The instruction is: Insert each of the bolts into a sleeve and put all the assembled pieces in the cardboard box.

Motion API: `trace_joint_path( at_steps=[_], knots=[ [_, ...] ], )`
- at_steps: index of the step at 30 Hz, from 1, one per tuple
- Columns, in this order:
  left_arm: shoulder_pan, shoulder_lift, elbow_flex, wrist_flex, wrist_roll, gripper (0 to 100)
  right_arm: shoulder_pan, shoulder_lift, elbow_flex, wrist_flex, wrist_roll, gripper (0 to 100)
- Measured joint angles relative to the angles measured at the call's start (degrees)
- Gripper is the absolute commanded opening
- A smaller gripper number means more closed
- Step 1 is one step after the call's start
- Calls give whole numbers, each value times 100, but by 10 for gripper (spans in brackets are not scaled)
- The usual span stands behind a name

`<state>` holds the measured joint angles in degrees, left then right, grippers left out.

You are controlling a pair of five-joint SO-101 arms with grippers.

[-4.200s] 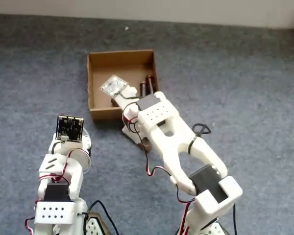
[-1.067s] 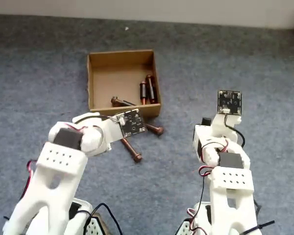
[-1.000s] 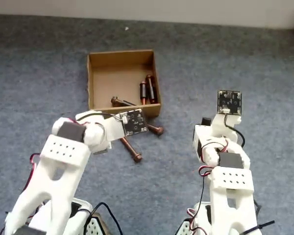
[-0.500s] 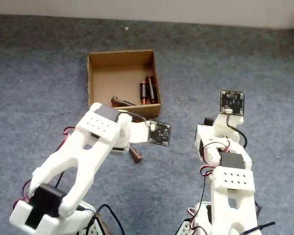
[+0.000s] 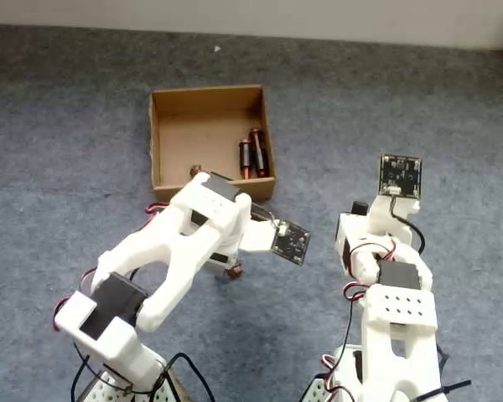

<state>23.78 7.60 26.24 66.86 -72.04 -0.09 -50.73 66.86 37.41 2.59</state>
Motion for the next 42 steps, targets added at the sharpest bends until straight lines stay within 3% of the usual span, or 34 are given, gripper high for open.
trace_joint_path(
  at_steps=[4,13,20,26,42],
  knots=[
    [9,237,0,-281,-18,166,0,0,0,0,0,6],
    [229,466,-9,-325,-18,4,0,0,0,0,0,6],
    [246,466,-9,-308,9,6,0,0,0,0,0,6],
    [237,255,-9,-176,782,6,0,0,0,0,0,6],
    [255,-3815,1363,-202,2963,6,0,-9,0,0,0,6]
  ],
)
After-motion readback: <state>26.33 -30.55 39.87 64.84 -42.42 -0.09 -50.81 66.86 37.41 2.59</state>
